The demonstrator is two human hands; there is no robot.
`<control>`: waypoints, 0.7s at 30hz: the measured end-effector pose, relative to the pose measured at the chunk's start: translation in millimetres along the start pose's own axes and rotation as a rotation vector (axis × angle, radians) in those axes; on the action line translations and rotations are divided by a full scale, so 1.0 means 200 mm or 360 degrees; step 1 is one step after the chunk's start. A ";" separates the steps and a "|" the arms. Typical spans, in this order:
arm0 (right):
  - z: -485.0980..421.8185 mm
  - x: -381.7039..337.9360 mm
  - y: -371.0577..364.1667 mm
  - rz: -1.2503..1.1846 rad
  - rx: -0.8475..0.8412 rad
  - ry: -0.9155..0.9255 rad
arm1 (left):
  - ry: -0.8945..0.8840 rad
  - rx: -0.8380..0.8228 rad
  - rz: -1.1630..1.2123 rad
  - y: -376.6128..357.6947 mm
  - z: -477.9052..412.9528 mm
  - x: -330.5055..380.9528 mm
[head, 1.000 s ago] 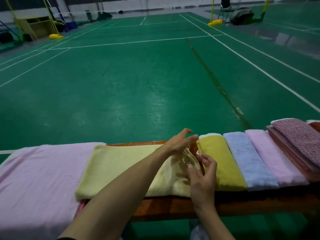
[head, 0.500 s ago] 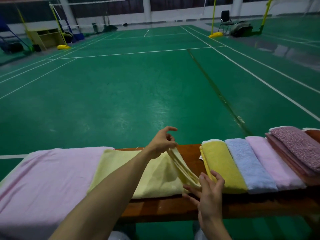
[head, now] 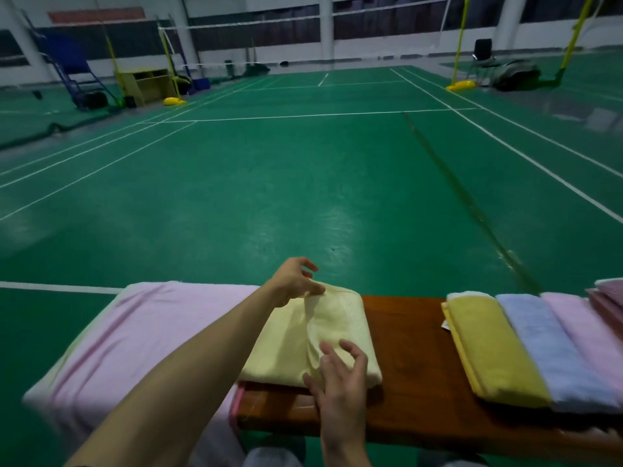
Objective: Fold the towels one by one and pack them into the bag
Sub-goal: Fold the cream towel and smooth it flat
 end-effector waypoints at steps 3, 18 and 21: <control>0.03 0.09 -0.18 -0.0014 -0.0101 -0.0093 | 0.0024 0.0084 -0.0027 0.14 0.00 -0.08; 0.04 0.30 -0.53 0.0127 -0.0261 -0.0314 | -0.0069 0.0255 -0.0619 0.41 -0.05 -0.38; -0.01 0.21 -0.45 0.0123 -0.0318 -0.0327 | -0.0260 0.0228 -0.0940 0.40 -0.05 -0.36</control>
Point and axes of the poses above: each hand's wrist, its own z-axis away from the middle knuckle, its own y-axis out of the back of the hand, x = y × z, the point moved 2 cm from there along -z, towards the middle knuckle, and after that the axes turned 1 degree about -x, right-handed, at the moved point
